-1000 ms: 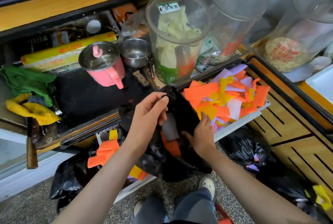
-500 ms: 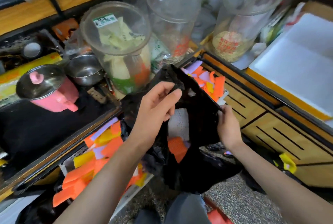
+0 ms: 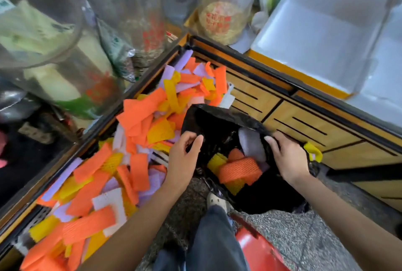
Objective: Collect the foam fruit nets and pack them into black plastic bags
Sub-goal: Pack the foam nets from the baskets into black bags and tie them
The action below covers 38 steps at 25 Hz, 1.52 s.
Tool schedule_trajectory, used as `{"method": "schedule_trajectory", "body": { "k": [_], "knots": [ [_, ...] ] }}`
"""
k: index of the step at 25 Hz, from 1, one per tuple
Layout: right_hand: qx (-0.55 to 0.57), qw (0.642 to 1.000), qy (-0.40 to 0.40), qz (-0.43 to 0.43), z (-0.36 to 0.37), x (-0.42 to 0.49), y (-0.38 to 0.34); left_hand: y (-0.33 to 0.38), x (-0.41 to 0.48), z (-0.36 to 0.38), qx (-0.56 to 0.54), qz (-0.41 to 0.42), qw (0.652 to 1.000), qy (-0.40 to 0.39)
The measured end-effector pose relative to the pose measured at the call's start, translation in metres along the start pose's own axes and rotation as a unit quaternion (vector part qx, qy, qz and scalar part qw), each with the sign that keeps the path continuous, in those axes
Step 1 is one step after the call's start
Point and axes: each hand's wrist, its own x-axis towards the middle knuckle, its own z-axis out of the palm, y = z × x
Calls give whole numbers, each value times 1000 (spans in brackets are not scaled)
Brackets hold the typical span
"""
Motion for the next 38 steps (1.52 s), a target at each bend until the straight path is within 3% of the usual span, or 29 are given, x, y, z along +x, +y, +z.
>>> {"method": "schedule_trajectory", "body": {
  "k": [5, 11, 17, 21, 25, 28, 30, 34, 38],
  "knots": [
    [-38, 998, -16, 53, 54, 23, 69, -96, 24, 42, 105, -78, 991, -10],
    [-139, 971, -168, 94, 140, 33, 129, -177, 45, 87, 244, -104, 962, -64],
    [-119, 937, -298, 137, 202, 32, 159, -244, 55, 104, 291, -166, 930, -151],
    [-155, 945, -278, 67, 221, 34, 139, -258, 57, 89, 319, -122, 918, -204],
    [-2, 971, -229, -62, 223, 49, 60, -238, 56, 45, 282, -43, 951, -117],
    [64, 956, -218, -188, 236, 62, -5, -223, 46, -8, 278, -24, 960, -21],
    [94, 940, -245, -219, 247, 71, -55, -216, 31, -50, 280, -35, 958, 60],
    [161, 897, -313, -268, 280, 54, -137, -225, -13, -124, 294, -57, 925, 233],
    [164, 871, -411, -214, 317, 13, -179, -244, -64, -164, 295, -167, 855, 393]
  ]
}}
